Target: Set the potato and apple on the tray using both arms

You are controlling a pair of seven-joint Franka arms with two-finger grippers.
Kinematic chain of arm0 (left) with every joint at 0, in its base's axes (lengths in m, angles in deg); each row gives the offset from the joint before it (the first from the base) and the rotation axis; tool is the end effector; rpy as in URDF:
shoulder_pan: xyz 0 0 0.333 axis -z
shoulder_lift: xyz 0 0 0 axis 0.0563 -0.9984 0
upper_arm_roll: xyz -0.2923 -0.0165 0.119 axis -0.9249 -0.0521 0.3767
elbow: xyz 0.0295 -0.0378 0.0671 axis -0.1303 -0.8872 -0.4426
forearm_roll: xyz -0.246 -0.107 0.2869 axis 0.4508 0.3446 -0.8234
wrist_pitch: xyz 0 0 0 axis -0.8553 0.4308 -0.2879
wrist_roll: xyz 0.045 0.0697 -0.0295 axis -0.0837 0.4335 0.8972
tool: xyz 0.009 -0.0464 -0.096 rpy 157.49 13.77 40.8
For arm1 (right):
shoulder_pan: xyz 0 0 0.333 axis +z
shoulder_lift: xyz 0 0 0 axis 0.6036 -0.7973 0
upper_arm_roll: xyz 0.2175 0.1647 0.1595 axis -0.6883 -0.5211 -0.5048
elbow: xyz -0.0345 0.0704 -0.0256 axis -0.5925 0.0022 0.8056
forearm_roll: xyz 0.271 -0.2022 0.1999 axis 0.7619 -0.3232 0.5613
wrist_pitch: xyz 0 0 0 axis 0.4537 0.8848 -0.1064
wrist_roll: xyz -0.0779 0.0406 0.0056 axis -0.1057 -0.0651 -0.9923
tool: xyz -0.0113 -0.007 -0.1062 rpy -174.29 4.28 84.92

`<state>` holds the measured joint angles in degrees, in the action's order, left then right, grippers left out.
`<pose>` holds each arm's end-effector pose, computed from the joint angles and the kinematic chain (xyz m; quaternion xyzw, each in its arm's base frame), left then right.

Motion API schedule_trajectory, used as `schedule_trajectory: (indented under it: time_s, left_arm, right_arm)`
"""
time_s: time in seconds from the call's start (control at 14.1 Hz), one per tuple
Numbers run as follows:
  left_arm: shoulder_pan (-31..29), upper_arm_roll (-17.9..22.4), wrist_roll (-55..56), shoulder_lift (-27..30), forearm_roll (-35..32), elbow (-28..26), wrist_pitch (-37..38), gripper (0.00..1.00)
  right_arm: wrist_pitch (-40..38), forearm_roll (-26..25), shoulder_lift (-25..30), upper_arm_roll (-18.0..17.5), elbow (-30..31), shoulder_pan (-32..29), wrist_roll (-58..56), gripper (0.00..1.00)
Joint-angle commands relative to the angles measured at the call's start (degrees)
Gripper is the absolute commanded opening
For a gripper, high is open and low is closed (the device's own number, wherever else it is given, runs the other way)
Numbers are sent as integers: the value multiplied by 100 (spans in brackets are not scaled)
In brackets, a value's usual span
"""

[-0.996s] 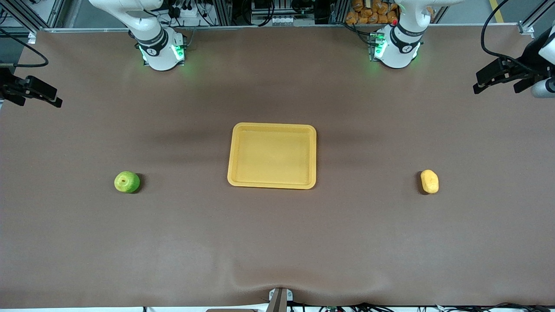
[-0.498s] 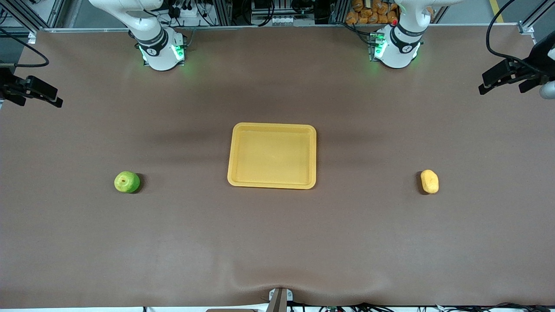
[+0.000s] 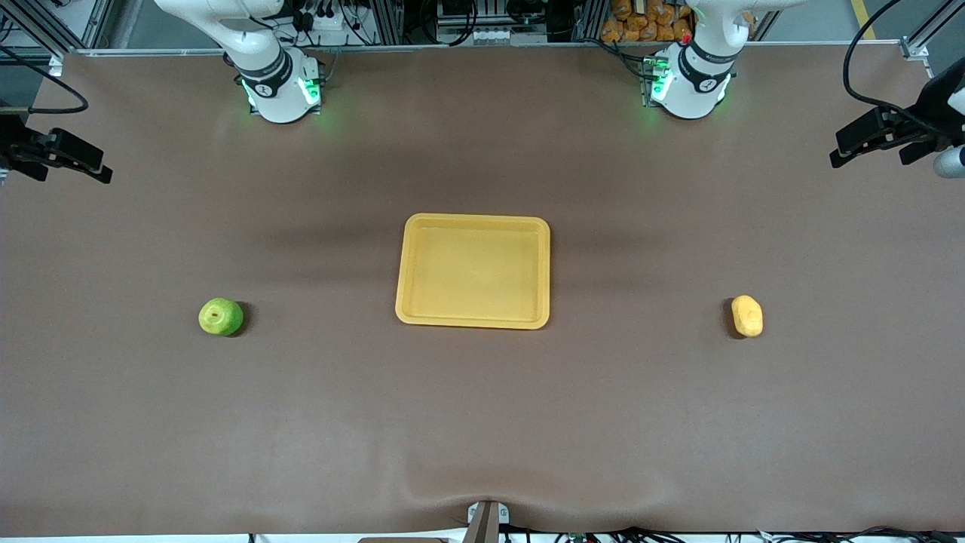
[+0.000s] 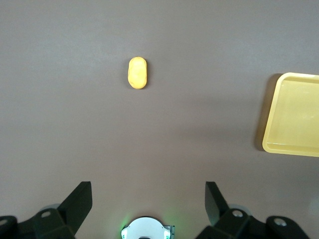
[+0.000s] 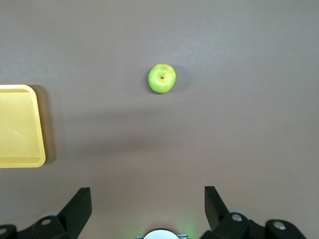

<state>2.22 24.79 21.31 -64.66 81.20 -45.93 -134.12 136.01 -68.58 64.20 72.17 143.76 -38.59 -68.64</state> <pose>0.5235 -0.0252 0.6622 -0.9997 -0.0171 0.0135 0.0075 0.5167 -0.0421 0.6296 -0.9984 0.0343 0.0425 0.0109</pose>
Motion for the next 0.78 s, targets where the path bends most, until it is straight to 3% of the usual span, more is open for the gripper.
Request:
schedule_trajectory:
  time_s: [0.0, 0.28, 0.71]
  left_arm:
    - [-5, -11, -59, -74, -31, 111, 122, 100]
    - [-14, -11, -86, -145, -31, 93, 122, 100]
    - [-145, -3, -59, -452, -40, 102, 52, 100]
  right_arm:
    - [-57, 10, -73, -51, -16, -276, -53, 100]
    - [345, 10, -609, -77, 28, -206, -53, 100]
    - [1224, 2, -1005, -86, 194, 505, 16, 100]
